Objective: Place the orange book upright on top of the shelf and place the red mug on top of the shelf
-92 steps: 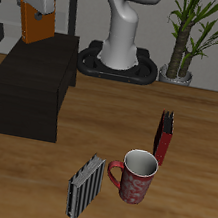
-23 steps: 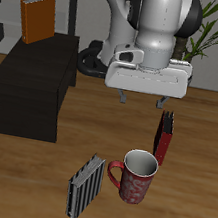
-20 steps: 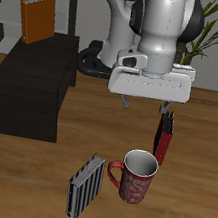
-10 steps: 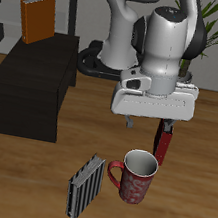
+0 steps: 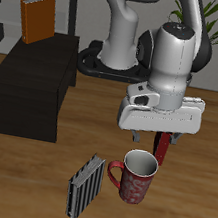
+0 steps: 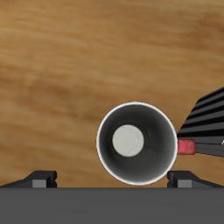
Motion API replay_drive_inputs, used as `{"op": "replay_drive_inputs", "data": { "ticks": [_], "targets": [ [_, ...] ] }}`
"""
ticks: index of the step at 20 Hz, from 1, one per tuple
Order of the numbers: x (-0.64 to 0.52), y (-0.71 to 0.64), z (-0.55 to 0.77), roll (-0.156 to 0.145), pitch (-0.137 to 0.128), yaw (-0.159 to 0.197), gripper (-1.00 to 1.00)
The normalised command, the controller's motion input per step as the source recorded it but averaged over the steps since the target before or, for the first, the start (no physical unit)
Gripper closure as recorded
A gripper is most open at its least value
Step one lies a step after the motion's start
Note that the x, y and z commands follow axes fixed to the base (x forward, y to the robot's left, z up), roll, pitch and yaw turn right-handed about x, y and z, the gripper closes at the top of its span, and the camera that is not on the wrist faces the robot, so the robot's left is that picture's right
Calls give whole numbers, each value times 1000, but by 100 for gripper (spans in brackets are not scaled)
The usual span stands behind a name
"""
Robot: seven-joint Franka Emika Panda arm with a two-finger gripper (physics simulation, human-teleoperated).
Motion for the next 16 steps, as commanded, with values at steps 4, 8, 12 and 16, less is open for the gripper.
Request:
{"op": "replay_drive_inputs", "data": {
  "ticks": [4,8,12,16],
  "targets": [
    [107,190,-181,-7,15,37,-100],
    [168,-19,-141,-12,31,29,-100],
    [152,-31,-153,-31,19,29,-100],
    [59,101,-240,10,37,39,-100]
  ]
}}
